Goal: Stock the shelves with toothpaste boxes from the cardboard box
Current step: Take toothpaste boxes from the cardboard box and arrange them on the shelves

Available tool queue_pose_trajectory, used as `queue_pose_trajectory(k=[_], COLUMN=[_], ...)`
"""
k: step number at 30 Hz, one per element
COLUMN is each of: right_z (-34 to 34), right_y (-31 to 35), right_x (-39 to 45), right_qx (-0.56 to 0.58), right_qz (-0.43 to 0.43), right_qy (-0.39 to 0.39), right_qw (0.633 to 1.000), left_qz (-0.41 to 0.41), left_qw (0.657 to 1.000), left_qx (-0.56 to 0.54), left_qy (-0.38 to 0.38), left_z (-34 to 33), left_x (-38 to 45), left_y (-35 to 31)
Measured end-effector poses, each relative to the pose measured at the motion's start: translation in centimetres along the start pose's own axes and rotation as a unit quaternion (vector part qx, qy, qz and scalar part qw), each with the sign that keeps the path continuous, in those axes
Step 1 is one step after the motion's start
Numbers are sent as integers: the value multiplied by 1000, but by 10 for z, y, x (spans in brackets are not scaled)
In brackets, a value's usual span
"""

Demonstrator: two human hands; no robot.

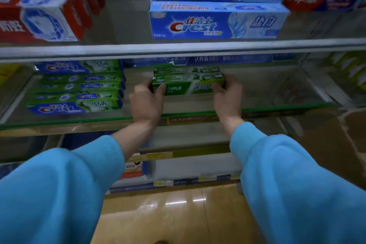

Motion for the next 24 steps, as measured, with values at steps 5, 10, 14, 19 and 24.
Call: queue_pose_trajectory(k=[5,10,14,19,24], right_z=[-2,0,2,1,2], right_y=[-6,-5,-8,-10,-5], right_x=[8,8,11,11,7], right_qx=[-69,-60,-36,-17,3], right_qz=[-24,-38,-54,-54,-74], right_qy=[-29,-44,-42,-37,-21], right_qw=[997,997,997,998,997], left_qz=[31,46,42,42,3], left_qw=[999,998,998,998,998], left_qx=[-12,-29,-34,-31,46], left_qy=[4,30,35,39,41], left_z=[-16,-20,-21,-23,-11], left_x=[9,8,8,8,-6], left_y=[9,9,10,13,-6])
Point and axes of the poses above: each hand's wrist, its own x-axis towards the middle knuckle, its own z-axis out of the back of the hand, y = z × x, the point moved 9 cm from there along x, towards the middle knuckle, and after that the axes turned 12 degrees about x, right-handed, at the moved point
